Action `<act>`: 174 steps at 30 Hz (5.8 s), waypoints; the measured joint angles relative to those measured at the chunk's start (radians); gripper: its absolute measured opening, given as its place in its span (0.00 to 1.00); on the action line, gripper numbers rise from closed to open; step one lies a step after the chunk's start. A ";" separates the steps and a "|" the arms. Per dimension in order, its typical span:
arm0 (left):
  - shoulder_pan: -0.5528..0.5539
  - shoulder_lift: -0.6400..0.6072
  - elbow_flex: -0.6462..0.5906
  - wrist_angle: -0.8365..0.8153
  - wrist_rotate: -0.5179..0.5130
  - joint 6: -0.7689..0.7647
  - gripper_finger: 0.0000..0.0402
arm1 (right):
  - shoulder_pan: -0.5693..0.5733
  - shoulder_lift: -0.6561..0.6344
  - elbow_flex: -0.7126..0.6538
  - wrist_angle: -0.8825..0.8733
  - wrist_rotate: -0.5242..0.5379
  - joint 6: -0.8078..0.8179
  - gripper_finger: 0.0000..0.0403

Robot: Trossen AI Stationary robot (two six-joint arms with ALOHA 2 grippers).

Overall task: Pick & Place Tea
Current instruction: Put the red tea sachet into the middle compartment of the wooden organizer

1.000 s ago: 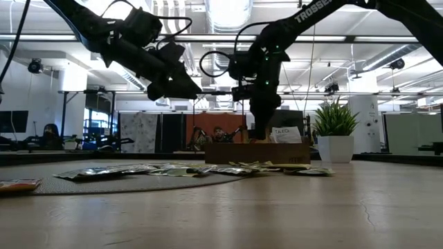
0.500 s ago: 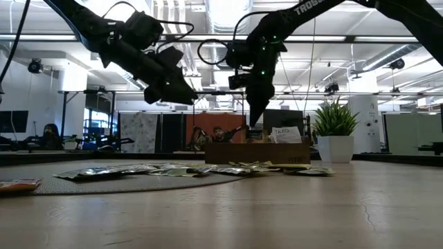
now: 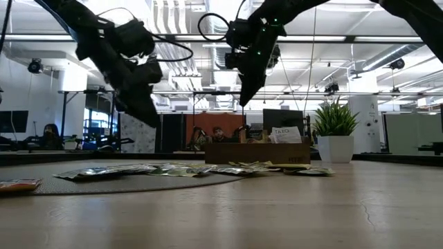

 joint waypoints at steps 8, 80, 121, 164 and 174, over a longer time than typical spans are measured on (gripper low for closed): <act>-0.024 -0.125 -0.101 -0.002 0.008 -0.051 0.37 | 0.074 0.000 -0.037 -0.027 -0.054 0.117 0.29; -1.270 0.206 -0.171 0.291 -0.353 -1.615 0.37 | 0.704 0.237 -0.117 0.653 -0.061 0.813 0.20; -1.136 0.172 -0.157 0.167 -0.676 -1.470 0.37 | 0.705 0.368 -0.121 0.744 -0.137 0.938 0.20; -1.283 0.322 -0.080 0.214 -0.668 -1.799 0.37 | 0.721 0.386 -0.122 0.803 -0.128 0.989 0.20; -1.281 0.322 -0.079 0.245 -0.679 -1.727 0.20 | 0.721 0.386 -0.123 0.820 -0.128 0.989 0.20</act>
